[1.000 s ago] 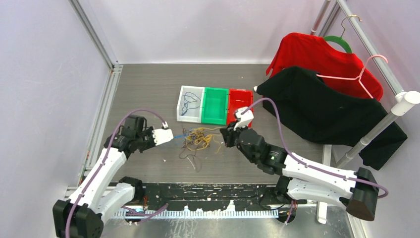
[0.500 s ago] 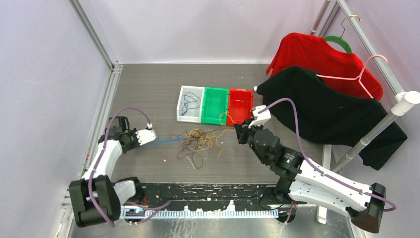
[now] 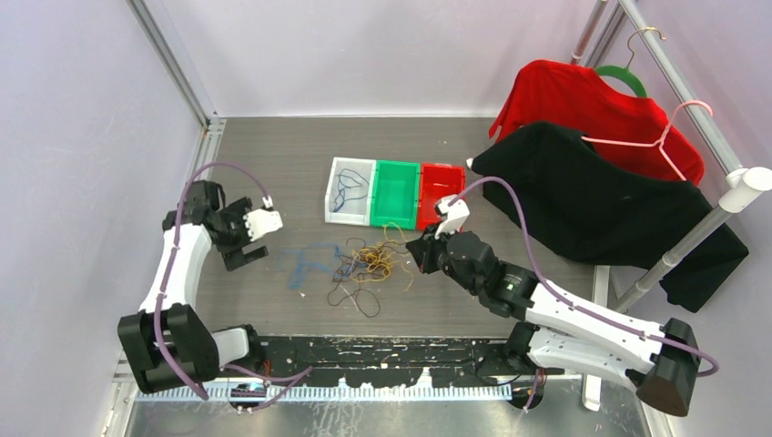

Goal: Untangle the cables
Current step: Untie the cable.

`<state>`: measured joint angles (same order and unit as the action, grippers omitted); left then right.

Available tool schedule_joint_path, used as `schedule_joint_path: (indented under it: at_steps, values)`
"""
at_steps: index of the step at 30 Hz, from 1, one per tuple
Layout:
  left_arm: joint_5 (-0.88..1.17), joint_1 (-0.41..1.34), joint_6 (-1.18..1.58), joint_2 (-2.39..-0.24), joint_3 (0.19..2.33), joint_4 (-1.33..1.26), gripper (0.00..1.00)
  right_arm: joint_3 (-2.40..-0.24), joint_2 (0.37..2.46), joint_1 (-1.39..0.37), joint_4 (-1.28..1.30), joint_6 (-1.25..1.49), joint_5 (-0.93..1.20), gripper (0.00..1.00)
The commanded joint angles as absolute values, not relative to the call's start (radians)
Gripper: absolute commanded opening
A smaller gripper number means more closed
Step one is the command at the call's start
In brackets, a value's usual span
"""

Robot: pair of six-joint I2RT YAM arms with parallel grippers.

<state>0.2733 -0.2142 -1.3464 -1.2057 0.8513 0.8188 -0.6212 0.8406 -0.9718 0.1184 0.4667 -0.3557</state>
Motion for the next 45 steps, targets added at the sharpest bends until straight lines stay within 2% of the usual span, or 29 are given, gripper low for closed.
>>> schedule_joint_path:
  at_steps: [1, 4, 8, 13, 17, 23, 27, 29, 30, 31, 33, 35, 36, 37, 41, 45]
  values:
    - [0.467, -0.118, -1.293, -1.178, 1.041, 1.172, 1.0, -0.665, 0.906, -0.968, -0.038, 0.54, -0.181, 0.06]
    - [0.489, 0.073, -1.17, -1.176, 1.133, 1.235, 1.0, -0.696, 0.949, -0.966, -0.053, 0.535, -0.144, 0.06]
    - [0.494, 0.306, -0.918, -1.183, 1.214, 1.142, 1.0, -0.72, 0.965, -0.961, -0.095, 0.546, -0.076, 0.05]
    - [0.511, 0.492, -0.828, -1.28, 1.322, 1.159, 0.9, -0.738, 0.962, -0.955, -0.144, 0.565, 0.013, 0.06]
    - [0.556, 0.547, -0.804, -1.333, 1.332, 1.084, 0.78, -0.758, 0.994, -0.948, -0.145, 0.585, 0.07, 0.07]
    - [0.644, 0.635, -0.756, -1.345, 1.338, 1.006, 0.76, -0.754, 1.05, -0.941, -0.202, 0.626, 0.13, 0.07]
    - [0.678, 0.646, -0.712, -1.364, 1.32, 0.969, 0.79, -0.734, 1.059, -0.934, -0.246, 0.64, 0.147, 0.07]
    - [0.68, 0.646, -0.659, -1.366, 1.299, 0.914, 0.78, -0.723, 1.051, -0.929, -0.239, 0.639, 0.115, 0.1]
    - [0.674, 0.648, -0.634, -1.364, 1.286, 0.881, 0.74, -0.714, 1.044, -0.927, -0.228, 0.636, 0.084, 0.17]
    - [0.657, 0.651, -0.607, -1.363, 1.273, 0.844, 0.65, -0.71, 1.042, -0.927, -0.207, 0.628, 0.046, 0.25]
    - [0.584, 0.661, -0.56, -1.36, 1.251, 0.773, 0.39, -0.72, 1.045, -0.925, -0.119, 0.608, -0.052, 0.3]
    - [0.527, 0.664, -0.543, -1.366, 1.251, 0.76, 0.12, -0.715, 1.034, -0.926, -0.068, 0.59, -0.147, 0.42]
    - [0.5, 0.666, -0.535, -1.367, 1.252, 0.758, 0.04, -0.709, 1.027, -0.925, -0.05, 0.586, -0.189, 0.46]
    - [0.476, 0.665, -0.528, -1.367, 1.251, 0.755, 0.0, -0.707, 1.02, -0.926, -0.028, 0.58, -0.22, 0.48]
    - [0.394, 0.665, -0.514, -1.356, 1.23, 0.75, 0.0, -0.711, 1.0, -0.926, 0.04, 0.555, -0.292, 0.57]
    - [0.34, 0.642, -0.529, -1.353, 1.212, 0.796, 0.08, -0.713, 0.988, -0.945, 0.074, 0.546, -0.186, 0.64]
